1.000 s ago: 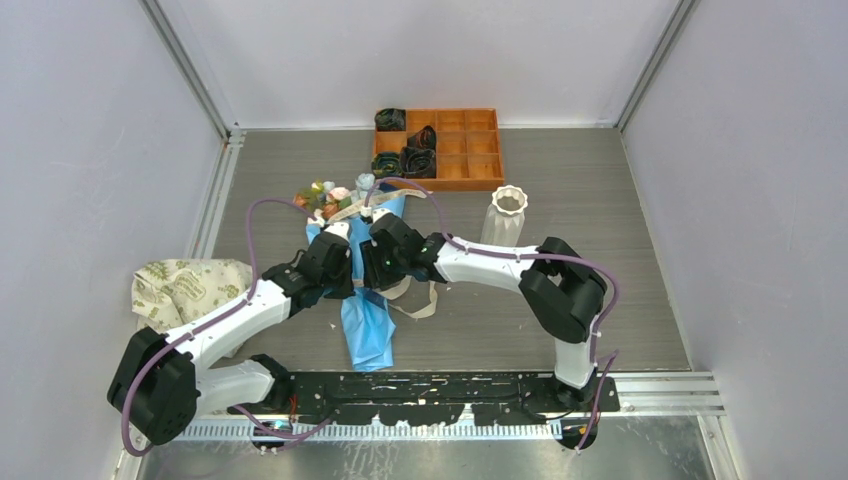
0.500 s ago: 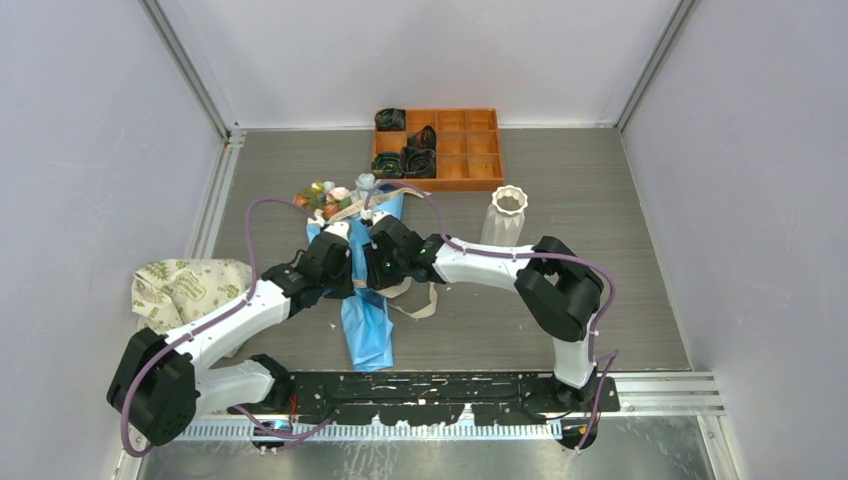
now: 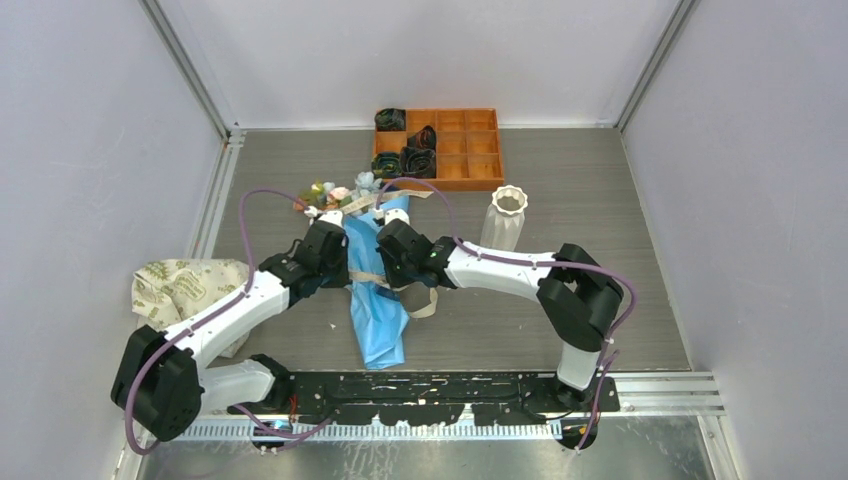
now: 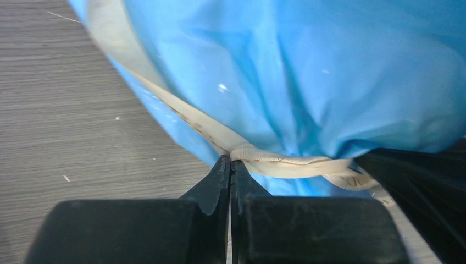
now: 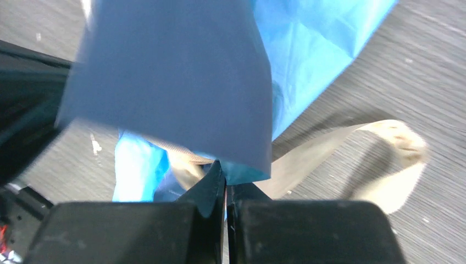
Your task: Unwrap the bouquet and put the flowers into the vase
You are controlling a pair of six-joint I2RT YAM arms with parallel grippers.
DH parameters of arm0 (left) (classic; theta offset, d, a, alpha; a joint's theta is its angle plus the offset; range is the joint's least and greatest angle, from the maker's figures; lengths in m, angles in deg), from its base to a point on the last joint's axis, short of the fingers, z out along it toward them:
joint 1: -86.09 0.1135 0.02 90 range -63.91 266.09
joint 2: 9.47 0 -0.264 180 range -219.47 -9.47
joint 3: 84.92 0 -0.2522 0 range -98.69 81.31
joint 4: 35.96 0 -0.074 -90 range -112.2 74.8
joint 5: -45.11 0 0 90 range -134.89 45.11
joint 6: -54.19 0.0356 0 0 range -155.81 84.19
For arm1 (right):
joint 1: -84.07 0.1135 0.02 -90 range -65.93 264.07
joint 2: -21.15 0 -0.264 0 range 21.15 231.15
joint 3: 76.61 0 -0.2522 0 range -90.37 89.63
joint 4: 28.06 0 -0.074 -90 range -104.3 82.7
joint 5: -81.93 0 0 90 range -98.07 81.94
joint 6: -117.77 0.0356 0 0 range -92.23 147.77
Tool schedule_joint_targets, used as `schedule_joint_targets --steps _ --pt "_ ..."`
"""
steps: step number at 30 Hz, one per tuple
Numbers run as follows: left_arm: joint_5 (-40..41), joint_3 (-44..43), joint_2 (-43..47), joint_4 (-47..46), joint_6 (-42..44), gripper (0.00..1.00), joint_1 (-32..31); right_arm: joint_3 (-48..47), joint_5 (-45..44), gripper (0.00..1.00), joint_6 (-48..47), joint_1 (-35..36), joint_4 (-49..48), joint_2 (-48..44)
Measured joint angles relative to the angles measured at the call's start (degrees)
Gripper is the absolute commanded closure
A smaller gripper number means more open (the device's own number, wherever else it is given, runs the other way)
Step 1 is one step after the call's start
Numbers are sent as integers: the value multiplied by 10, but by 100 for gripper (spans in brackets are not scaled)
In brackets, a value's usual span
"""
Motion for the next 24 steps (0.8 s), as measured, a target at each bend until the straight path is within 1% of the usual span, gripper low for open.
schedule_joint_targets --steps 4,8,16,24 --pt "12 -8 0 14 -3 100 32 0 -54 98 -6 -4 33 -18" --pt "14 -9 2 35 -13 100 72 16 -84 99 -3 -24 47 -38" --pt "-40 -21 0 38 -42 100 149 44 -100 99 29 -50 44 -66" --pt "-16 -23 -27 64 -43 100 227 57 -174 99 43 -98 130 -67"
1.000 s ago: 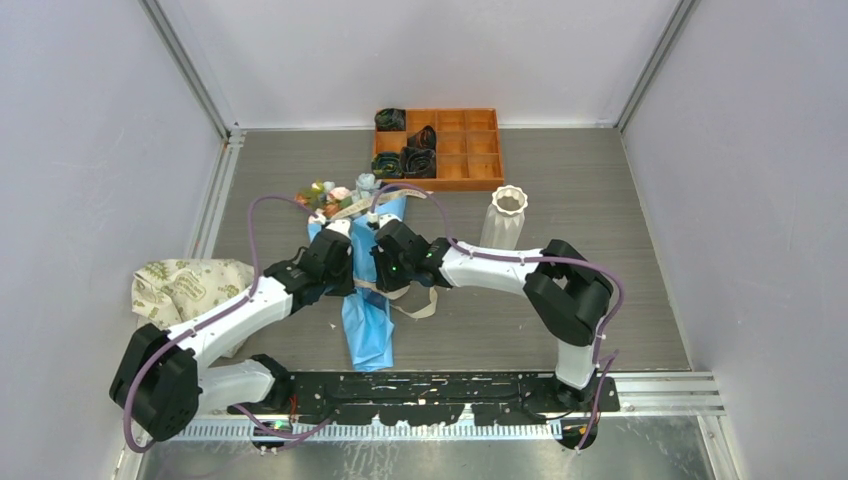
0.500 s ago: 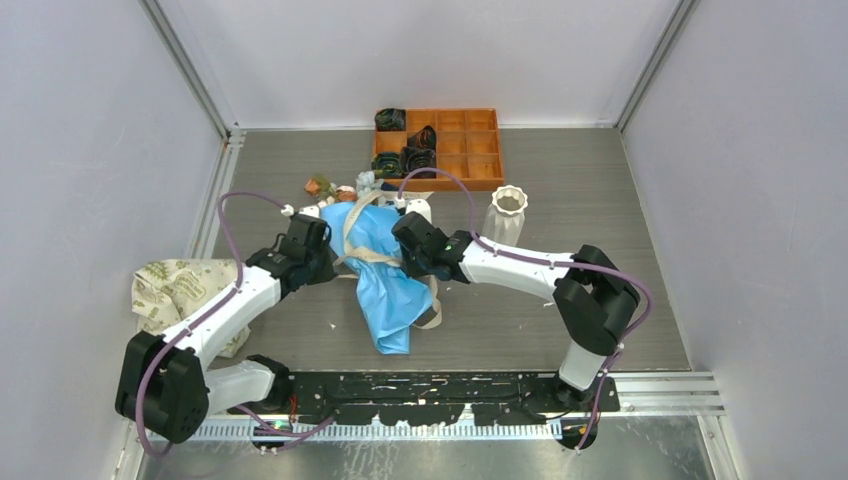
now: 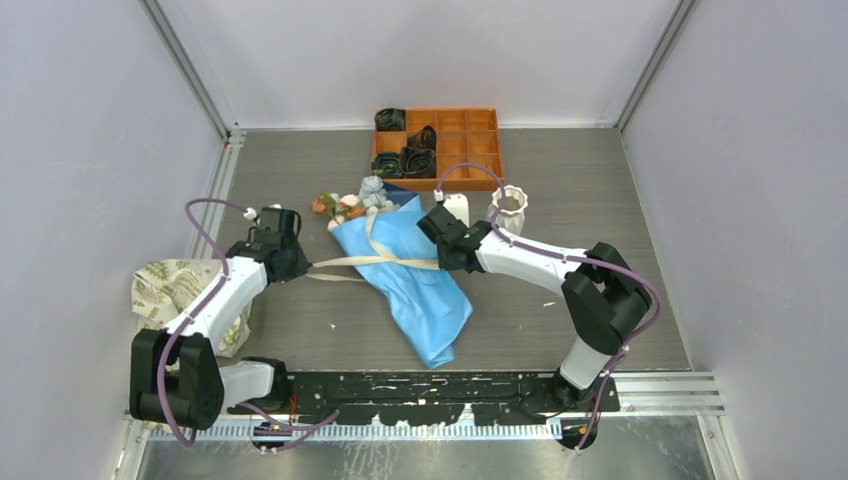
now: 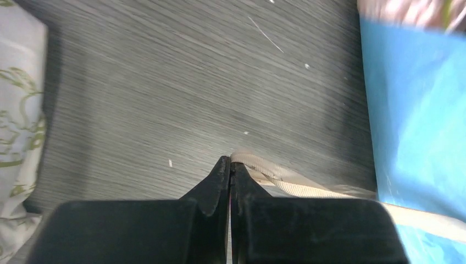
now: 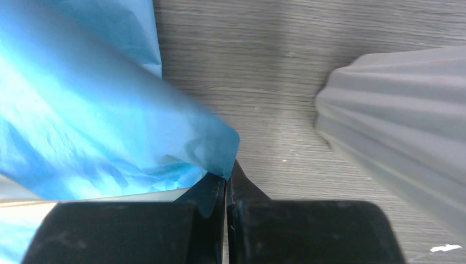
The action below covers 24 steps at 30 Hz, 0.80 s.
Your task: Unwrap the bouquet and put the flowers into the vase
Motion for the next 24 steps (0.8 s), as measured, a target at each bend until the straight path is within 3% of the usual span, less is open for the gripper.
schedule_joint_targets --steps 4,10,14,24 --pt "1 -7 0 8 2 100 31 0 -24 99 2 -10 20 0" --pt "6 -34 0 29 4 100 60 -16 -42 82 1 -9 52 0" --pt "13 -44 3 48 -5 100 87 -27 -44 76 1 -10 60 0" --pt "31 -172 5 100 -23 99 188 -45 -51 73 1 -9 83 -9"
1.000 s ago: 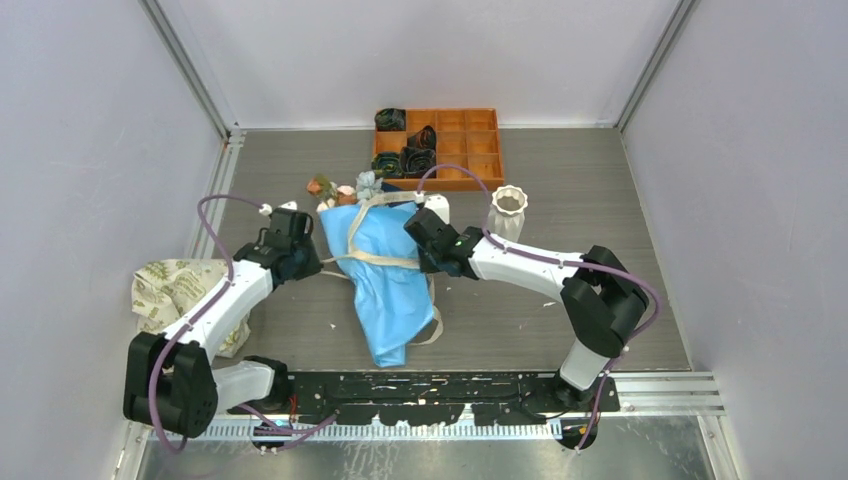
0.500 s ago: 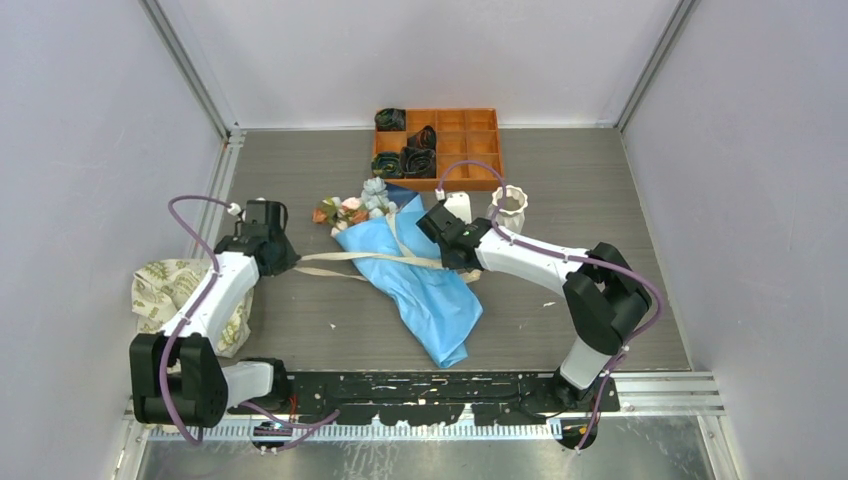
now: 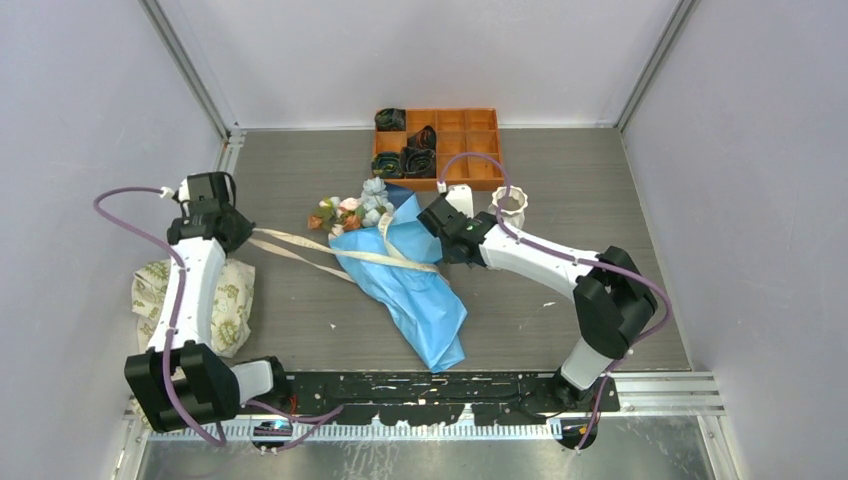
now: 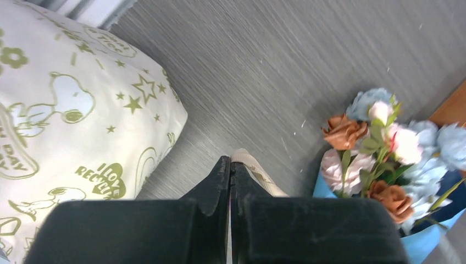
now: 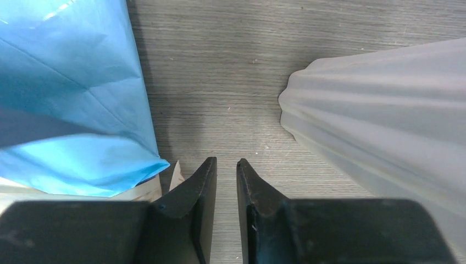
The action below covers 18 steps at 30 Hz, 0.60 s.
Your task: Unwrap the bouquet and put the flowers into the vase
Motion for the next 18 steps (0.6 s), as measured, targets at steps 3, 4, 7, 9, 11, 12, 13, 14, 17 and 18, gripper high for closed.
schedule_joint_targets --steps 3,4,7,9,11,12,13,14,17,18 --pt "3 -15 0 7 -20 95 29 0 -3 71 0 0 2 -19" --pt "2 -14 1 12 -26 94 39 0 -5 71 0 0 2 -25" --pt "-7 -9 7 15 -47 92 79 -8 -9 71 -2 0 10 -37" --pt "-10 -10 16 16 -58 91 108 -14 -13 71 -4 0 14 -40" --pt "-15 -12 23 19 -68 91 140 -15 -13 70 -5 0 16 -47" --pt "-21 -16 25 22 -72 91 158 -15 -12 69 -6 0 17 -52" --pt "-25 -21 25 24 -78 91 177 -15 -10 69 -7 1 16 -58" --pt "-30 -26 26 24 -81 90 188 -15 -7 68 -9 3 16 -66" --pt "-42 -38 29 24 -85 83 210 -15 14 66 -17 8 8 -100" --pt "-45 -42 30 24 -84 76 210 -15 16 64 -18 11 6 -103"
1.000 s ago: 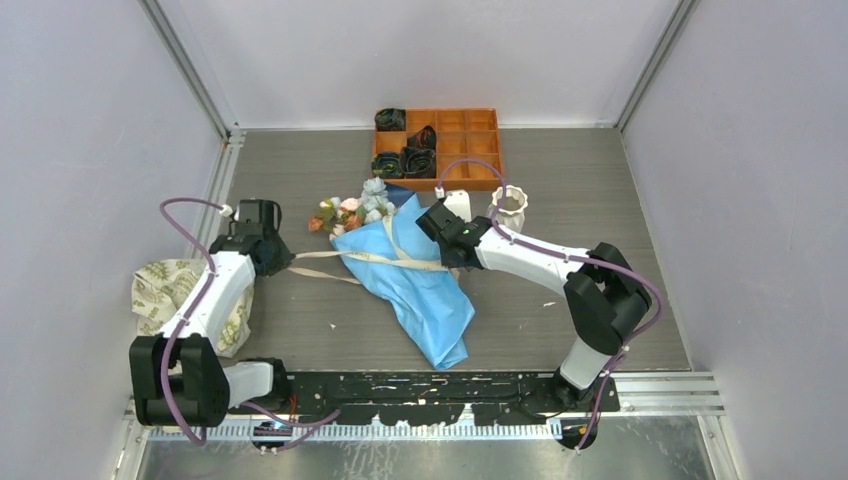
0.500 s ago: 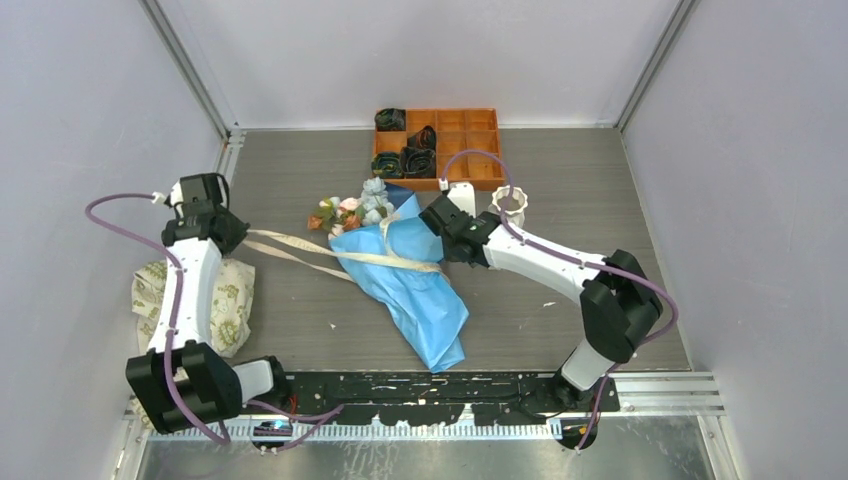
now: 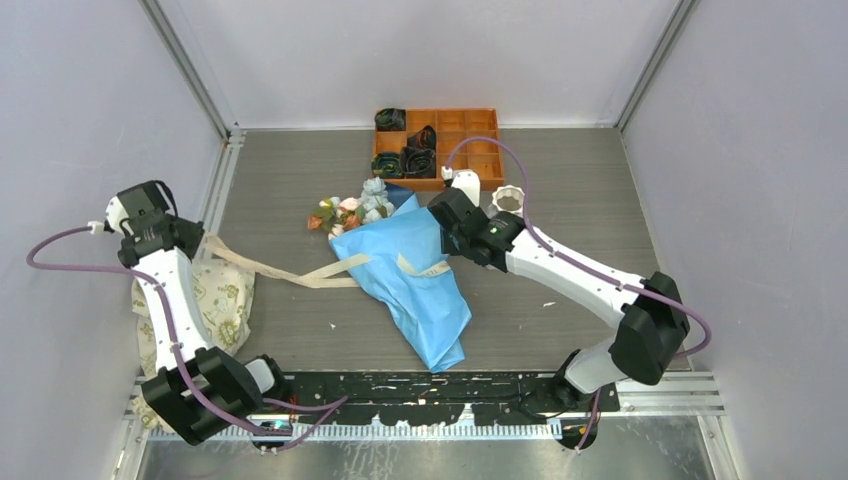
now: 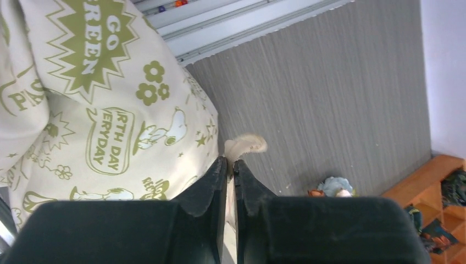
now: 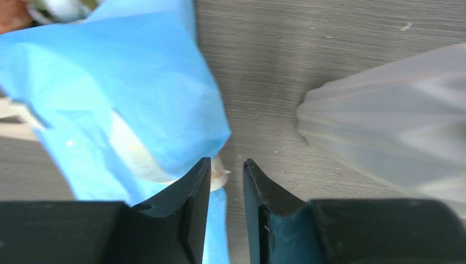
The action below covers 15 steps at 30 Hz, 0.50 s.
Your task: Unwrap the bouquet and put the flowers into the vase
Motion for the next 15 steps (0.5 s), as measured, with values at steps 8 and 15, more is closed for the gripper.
schedule_joint_targets --steps 8,15 --pt "-86 -20 -4 -7 33 39 9 -1 82 59 -5 25 -25 5" --pt "-324 25 -7 -137 29 0 9 21 123 48 12 26 -29 2"
